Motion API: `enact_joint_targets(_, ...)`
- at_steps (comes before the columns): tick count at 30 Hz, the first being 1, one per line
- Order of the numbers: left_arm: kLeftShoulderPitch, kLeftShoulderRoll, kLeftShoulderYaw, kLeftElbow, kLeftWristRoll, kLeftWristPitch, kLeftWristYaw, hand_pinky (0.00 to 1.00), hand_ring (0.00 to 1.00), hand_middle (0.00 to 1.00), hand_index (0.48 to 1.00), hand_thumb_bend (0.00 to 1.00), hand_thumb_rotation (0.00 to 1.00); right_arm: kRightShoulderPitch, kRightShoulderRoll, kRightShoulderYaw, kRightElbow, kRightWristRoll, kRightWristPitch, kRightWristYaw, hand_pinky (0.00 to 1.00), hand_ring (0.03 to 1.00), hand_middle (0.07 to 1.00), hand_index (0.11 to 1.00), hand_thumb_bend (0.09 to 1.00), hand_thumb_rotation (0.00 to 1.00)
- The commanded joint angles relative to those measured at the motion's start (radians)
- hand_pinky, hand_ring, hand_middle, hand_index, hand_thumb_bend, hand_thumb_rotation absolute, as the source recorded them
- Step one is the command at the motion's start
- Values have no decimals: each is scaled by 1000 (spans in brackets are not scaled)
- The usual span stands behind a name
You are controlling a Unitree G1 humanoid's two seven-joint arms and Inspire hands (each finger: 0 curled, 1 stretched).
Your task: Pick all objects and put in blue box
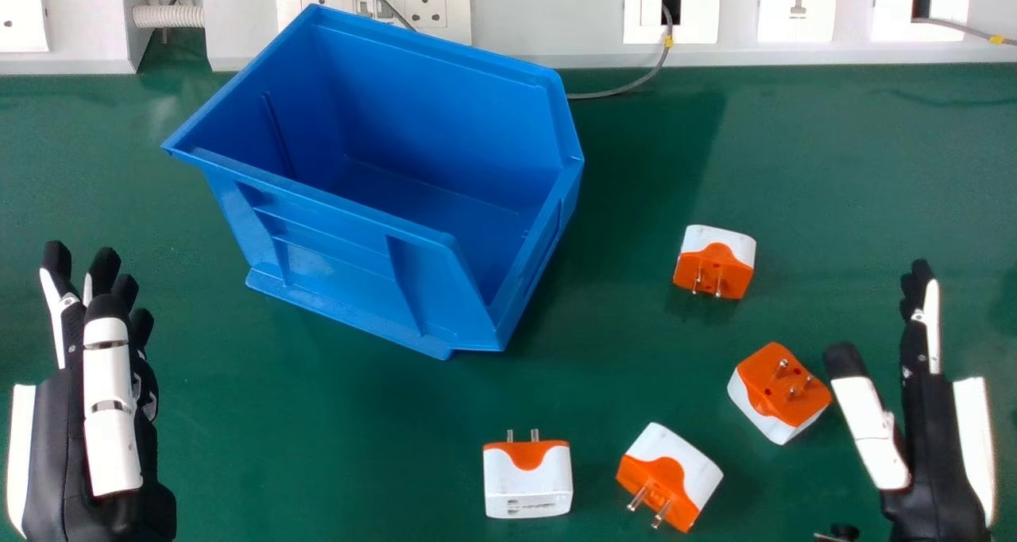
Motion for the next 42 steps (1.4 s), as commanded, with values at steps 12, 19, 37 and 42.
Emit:
enact_joint_targets(12, 26, 18, -9, -33, -34, -10, -25, 1000, 1000, 1000, 995, 213, 1000, 14, -105, 37, -93, -251, 208, -71, 947, 999, 1000, 1000, 663, 918)
enact_joint_targets(19, 27, 24, -7, -36, -28, -8, -15, 1000, 1000, 1000, 996, 218, 1000, -38, -145, 87, -106, -349, 390, -61, 871, 968, 991, 983, 762, 896)
enact_joint_targets(37, 4, 32, -15, -33, -57, -2, -21, 1000, 1000, 1000, 995, 226, 1000, -164, -221, 246, -70, -527, 772, -25, 789, 901, 937, 910, 890, 882)
enact_joint_targets(42, 9, 22, -13, -34, -43, -9, -8, 1000, 1000, 1000, 999, 224, 1000, -215, -232, 299, -5, -557, 852, -9, 788, 900, 932, 906, 873, 850)
